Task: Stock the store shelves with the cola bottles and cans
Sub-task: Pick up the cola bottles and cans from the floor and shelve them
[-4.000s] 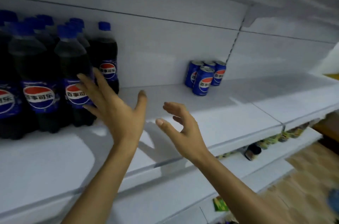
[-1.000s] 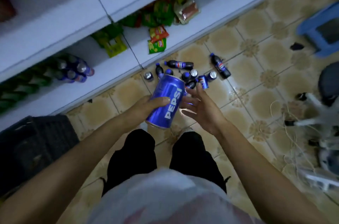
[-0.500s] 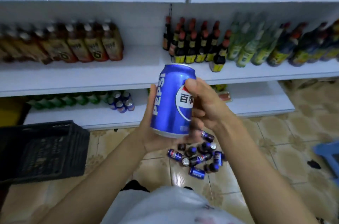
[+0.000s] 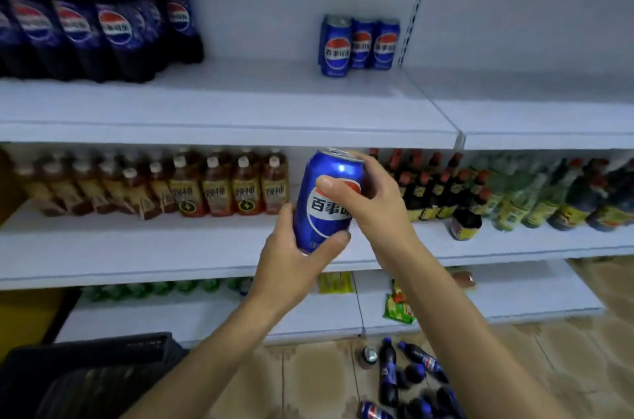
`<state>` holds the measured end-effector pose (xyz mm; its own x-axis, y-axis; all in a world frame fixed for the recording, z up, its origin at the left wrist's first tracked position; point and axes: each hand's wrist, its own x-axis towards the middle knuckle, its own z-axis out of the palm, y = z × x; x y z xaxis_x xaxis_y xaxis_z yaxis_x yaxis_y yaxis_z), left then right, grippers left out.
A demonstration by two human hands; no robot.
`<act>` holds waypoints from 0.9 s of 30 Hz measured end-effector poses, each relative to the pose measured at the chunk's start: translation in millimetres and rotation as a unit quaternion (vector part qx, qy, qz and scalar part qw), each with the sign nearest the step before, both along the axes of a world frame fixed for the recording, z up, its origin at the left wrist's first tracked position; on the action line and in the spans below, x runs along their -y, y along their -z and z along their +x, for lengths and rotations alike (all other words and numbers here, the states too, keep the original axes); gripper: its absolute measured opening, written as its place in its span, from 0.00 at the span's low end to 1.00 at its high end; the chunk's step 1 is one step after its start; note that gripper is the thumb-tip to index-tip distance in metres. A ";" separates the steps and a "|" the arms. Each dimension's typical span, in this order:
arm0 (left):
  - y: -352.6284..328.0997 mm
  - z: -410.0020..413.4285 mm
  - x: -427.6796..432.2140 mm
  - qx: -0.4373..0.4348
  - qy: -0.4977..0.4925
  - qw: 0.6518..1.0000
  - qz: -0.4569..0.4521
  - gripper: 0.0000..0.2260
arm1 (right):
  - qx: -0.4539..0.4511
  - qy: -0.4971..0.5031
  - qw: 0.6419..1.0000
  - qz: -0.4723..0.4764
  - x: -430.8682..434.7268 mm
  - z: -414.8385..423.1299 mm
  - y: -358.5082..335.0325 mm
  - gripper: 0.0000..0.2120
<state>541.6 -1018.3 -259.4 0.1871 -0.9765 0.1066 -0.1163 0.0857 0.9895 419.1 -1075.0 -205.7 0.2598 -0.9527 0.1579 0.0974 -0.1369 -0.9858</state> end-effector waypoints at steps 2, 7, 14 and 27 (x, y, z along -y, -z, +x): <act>-8.8 13.0 14.4 -0.012 0.014 1.000 -0.023 0.24 | -0.022 -0.010 1.000 0.007 10.2 6.8 -9.9 0.32; -35.6 25.4 58.8 -0.024 0.062 0.994 -0.088 0.24 | -0.125 -0.020 0.991 -0.032 36.9 8.5 -39.3 0.33; -76.4 35.7 153.2 0.137 0.126 0.978 -0.095 0.40 | -0.132 0.053 0.987 -0.078 124.1 -5.8 -74.0 0.30; -82.6 24.9 362.8 0.159 -0.051 0.983 -0.080 0.23 | -0.158 0.108 0.978 -0.082 335.8 -36.6 -53.3 0.30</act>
<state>566.5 -1381.2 -176.7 0.2151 -0.9207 0.3257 -0.4343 0.2085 0.8763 382.4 -1410.7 -152.4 0.1148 -0.9596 0.2570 -0.2566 -0.2786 -0.9255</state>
